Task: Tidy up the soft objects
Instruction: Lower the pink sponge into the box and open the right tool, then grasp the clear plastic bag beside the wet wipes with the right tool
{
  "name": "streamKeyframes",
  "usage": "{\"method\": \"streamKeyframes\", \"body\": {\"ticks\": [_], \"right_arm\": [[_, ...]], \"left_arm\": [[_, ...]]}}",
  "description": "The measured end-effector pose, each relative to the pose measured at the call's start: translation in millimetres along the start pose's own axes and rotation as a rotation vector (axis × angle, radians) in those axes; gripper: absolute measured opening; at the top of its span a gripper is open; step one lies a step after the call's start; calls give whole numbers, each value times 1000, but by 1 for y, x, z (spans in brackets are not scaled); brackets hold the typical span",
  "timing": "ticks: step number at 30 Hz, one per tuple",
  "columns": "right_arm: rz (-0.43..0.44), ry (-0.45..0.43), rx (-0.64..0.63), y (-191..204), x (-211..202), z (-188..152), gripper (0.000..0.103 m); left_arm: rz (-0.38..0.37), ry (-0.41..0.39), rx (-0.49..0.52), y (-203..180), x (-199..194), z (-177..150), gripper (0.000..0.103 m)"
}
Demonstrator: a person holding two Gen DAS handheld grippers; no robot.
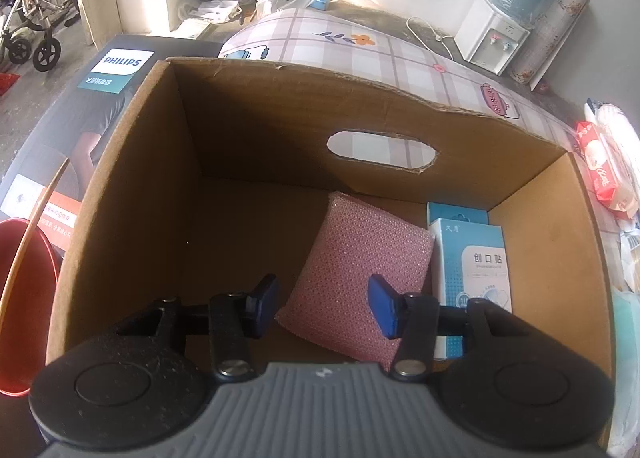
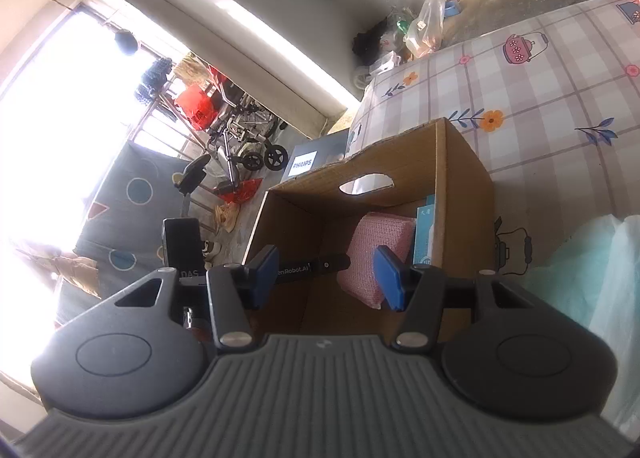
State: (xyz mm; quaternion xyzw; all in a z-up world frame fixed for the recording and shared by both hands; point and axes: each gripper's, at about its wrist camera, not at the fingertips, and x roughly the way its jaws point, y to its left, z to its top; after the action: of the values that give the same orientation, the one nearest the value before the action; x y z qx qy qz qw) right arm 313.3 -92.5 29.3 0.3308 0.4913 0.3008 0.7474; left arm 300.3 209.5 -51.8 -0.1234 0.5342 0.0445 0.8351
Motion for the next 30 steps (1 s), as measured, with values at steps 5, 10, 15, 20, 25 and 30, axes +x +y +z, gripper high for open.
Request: {"method": "streamKeyframes", "body": {"ticks": [5,10,15,20,25,30], "right_arm": [[-2,-24,29,-13,-22,-8,53],[-14,-51,53,-26,-41,-14,53],[-49,-96,72,-38,-68,-21,53],[-127,-198,57,-55,-121,-16,54],[-295,-322,59,-93,-193,2,56],[-431,-336,134,-150,-234,26,57]], "left_arm": [[-1,45,-55,-3,17,3,50],[-62,92,-110,-9,17,-5,49],[-28,34,-116,-13,6,-10,59],[-12,-56,-166,-9,-33,-15,84],[-68,-186,-125,-34,-90,-4,88],[-216,-243,116,-118,-115,9,100]]}}
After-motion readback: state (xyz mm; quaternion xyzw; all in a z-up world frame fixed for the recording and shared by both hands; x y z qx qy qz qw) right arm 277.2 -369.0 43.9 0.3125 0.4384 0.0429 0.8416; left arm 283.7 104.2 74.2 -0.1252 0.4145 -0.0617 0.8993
